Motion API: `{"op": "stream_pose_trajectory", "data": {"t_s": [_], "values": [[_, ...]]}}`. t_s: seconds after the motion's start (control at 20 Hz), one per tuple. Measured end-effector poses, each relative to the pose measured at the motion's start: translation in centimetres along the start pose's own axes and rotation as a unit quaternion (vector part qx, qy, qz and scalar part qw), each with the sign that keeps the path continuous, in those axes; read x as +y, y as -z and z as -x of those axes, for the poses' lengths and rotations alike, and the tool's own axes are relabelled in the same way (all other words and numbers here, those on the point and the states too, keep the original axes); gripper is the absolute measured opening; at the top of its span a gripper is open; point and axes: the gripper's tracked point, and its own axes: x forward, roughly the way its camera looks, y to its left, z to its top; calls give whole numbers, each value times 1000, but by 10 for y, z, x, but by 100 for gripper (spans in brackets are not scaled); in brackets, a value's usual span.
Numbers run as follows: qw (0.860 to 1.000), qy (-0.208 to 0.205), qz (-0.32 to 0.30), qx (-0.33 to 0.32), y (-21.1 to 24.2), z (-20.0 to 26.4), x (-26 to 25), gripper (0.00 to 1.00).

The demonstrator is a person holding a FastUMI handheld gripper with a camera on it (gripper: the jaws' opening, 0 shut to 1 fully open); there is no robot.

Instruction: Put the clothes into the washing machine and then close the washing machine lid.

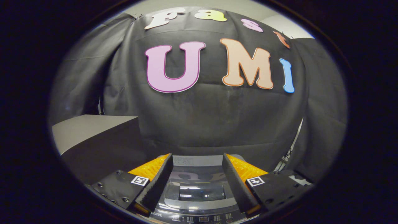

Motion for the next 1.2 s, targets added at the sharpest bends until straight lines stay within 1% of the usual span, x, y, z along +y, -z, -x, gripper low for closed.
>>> {"op": "stream_pose_trajectory", "data": {"t_s": [0.35, 0.8, 1.2], "values": [[999, -3, -17, -44, -5, 22, -29, 98], [998, 5, -18, -61, 28, 46, -86, 98], [994, 7, 32, -100, 51, 74, -115, 98]]}}
